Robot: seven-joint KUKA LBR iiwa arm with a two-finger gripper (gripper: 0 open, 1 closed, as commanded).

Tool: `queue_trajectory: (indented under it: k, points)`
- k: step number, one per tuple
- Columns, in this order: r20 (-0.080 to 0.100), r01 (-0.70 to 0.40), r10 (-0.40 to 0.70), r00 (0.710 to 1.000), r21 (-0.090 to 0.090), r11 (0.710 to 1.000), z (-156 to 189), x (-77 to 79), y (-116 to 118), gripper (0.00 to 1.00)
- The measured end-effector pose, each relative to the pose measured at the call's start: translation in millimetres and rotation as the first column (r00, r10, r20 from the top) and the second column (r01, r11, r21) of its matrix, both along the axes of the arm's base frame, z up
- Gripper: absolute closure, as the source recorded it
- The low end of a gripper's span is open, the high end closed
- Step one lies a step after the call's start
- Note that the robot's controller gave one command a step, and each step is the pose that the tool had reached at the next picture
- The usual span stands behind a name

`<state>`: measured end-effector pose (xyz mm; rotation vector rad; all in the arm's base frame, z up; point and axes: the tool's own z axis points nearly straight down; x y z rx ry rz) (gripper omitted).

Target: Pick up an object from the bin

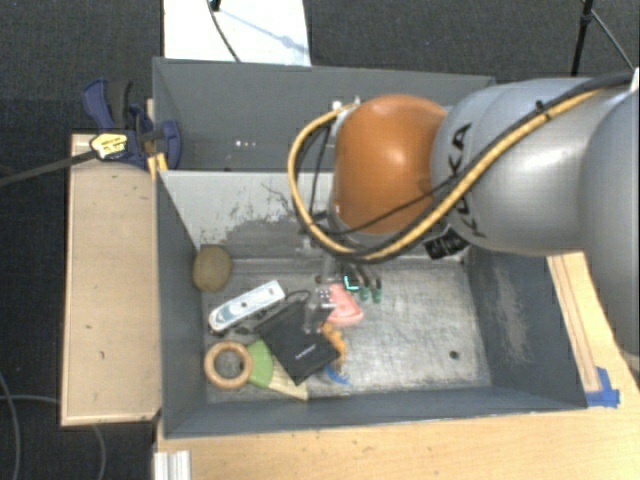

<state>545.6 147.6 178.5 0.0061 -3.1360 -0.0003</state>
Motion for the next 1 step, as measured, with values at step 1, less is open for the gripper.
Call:
queue_trajectory:
  k: [1]
  points:
    - [0.001,0.0,0.0,1.0,0.0,1.0,0.7,0.0,-0.1,0.0]
